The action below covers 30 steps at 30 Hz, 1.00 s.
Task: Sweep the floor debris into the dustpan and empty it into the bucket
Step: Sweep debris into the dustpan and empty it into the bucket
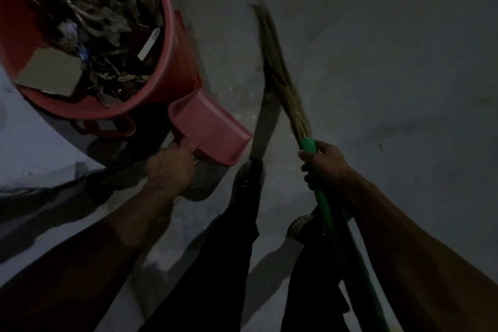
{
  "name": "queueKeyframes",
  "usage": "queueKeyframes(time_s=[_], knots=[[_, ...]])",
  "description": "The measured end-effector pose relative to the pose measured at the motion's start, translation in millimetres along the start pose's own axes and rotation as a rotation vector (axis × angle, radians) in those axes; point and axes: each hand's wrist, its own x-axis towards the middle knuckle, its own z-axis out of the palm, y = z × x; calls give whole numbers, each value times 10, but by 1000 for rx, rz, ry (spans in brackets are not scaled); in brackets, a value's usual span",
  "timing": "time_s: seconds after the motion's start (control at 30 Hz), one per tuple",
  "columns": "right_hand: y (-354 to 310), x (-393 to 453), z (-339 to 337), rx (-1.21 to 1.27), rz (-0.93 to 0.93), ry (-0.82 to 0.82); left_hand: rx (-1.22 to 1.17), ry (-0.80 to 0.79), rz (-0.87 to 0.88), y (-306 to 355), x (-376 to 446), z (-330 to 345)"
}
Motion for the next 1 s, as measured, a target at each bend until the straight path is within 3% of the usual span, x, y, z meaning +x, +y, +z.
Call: queueKeyframes(time_s=[0.3, 0.43, 0.63, 1.0], knots=[[290, -522, -532, 147, -103, 71, -4, -5, 106, 406, 152, -276], [262, -592, -835, 145, -182, 179, 0, 4, 156, 654, 230, -276], [232, 26, -1244, -66, -221, 358, -10, 1, 226, 967, 647, 8], [439, 871, -1154, -602, -243, 324, 51, 51, 238, 1231, 1259, 488]])
